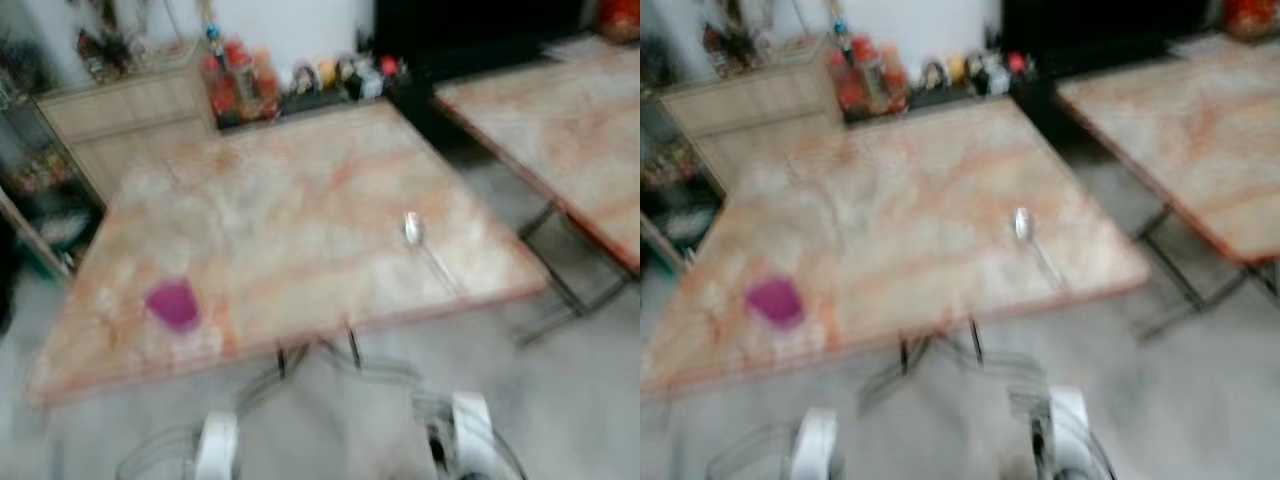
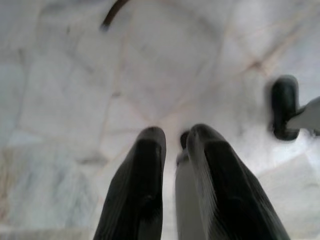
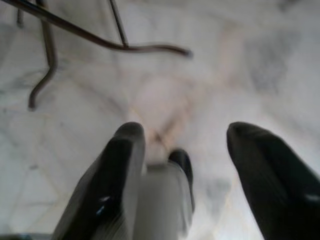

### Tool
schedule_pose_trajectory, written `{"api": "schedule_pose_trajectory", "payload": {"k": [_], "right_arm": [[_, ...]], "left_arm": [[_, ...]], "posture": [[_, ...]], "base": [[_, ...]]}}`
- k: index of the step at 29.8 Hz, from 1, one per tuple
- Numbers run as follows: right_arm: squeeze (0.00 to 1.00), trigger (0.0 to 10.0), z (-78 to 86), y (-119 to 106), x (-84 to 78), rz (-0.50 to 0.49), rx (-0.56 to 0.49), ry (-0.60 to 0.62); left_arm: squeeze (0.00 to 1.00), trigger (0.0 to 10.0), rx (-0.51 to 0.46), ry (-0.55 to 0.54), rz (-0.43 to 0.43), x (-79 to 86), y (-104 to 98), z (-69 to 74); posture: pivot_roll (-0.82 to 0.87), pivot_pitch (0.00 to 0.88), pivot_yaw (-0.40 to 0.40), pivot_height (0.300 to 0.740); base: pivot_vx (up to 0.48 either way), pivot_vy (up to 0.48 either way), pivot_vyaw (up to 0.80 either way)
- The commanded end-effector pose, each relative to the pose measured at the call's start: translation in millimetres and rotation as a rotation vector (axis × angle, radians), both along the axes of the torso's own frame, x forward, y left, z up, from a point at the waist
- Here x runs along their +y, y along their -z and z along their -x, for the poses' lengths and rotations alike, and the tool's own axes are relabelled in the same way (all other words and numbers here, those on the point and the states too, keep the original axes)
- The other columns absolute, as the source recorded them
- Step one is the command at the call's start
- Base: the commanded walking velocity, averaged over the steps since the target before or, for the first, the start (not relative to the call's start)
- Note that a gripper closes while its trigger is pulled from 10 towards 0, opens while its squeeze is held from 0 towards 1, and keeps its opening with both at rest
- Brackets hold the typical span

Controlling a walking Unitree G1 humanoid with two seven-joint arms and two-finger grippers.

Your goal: Setting the table

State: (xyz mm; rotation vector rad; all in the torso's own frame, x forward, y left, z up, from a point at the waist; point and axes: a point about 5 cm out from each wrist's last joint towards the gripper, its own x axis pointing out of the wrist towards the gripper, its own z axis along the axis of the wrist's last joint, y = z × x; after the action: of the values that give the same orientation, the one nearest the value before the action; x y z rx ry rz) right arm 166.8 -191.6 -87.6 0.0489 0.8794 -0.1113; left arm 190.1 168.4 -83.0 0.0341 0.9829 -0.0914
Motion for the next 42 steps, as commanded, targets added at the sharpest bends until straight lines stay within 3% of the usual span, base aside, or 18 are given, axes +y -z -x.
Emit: {"api": "schedule_pose_trajectory", "payload": {"k": [1,5,8,9,13,15,18,28,30,34,39,42], "right_arm": [[0.00,10.0,-7.6,-3,3.3,-0.009,-0.014,0.001],[0.00,10.0,-7.5,-3,3.6,-0.010,-0.015,0.004],[0.00,10.0,-7.4,-3,3.8,-0.011,-0.016,0.006],[0.00,10.0,-7.4,-3,3.7,-0.010,-0.017,0.007],[0.00,10.0,-7.8,-3,3.2,-0.008,-0.018,0.008],[0.00,10.0,-7.9,-3,3.1,-0.008,-0.018,0.006],[0.00,10.0,-7.9,-3,2.3,-0.005,-0.016,-0.002],[0.00,10.0,-4.3,-2,0.4,-0.002,-0.008,-0.004],[0.00,10.0,-2.6,-1,0.2,-0.003,-0.005,-0.003],[0.00,10.0,-0.1,0,0.4,-0.004,0.000,-0.002],[0.00,10.0,1.3,1,0.5,-0.006,0.003,-0.001],[0.00,10.0,2.6,1,0.8,-0.009,0.008,-0.001]], "left_arm": [[0.00,10.0,0.004,-0.085,0.031,3.9,0,0.0],[0.00,10.0,0.000,-0.259,0.103,11.6,-2,-2.5],[0.00,10.0,-0.002,-0.321,0.102,18.4,-3,-3.5],[0.00,10.0,0.010,-0.407,0.103,24.9,-2,-1.6],[0.00,10.0,0.028,-0.535,0.103,35.8,-1,4.5],[0.00,10.0,0.029,-0.523,0.097,36.1,0,5.4],[0.00,10.0,0.056,-0.381,0.043,32.7,4,15.1],[0.00,10.0,0.106,-0.427,0.013,46.5,13,42.0],[0.00,10.0,0.135,-0.406,-0.015,53.6,16,54.9],[0.00,10.0,0.167,-0.402,-0.035,58.0,19,67.1],[0.00,10.0,0.172,-0.405,-0.032,57.6,20,69.7],[0.00,10.0,0.131,-0.418,0.004,49.2,18,58.7]], "posture": [[-0.29,0.000,0.129,0.740],[-0.29,0.000,0.131,0.740],[-0.30,0.000,0.131,0.740],[-0.30,0.000,0.131,0.740],[-0.30,0.000,0.126,0.740],[-0.30,0.000,0.126,0.740],[-0.30,0.000,0.122,0.740],[-0.29,0.000,0.122,0.740],[-0.29,0.000,0.126,0.740],[-0.29,0.000,0.129,0.740],[-0.29,0.000,0.128,0.740],[-0.29,0.000,0.120,0.740]], "base": [[0.000,0.000,0.00],[0.000,0.000,0.00],[0.000,0.000,0.00],[0.000,0.000,0.00],[0.000,0.000,0.00],[0.000,0.000,0.00],[0.000,0.000,0.00],[0.000,0.000,0.00],[0.000,0.000,0.00],[0.000,0.000,0.00],[0.000,0.000,0.00],[0.000,0.000,0.00]]}}
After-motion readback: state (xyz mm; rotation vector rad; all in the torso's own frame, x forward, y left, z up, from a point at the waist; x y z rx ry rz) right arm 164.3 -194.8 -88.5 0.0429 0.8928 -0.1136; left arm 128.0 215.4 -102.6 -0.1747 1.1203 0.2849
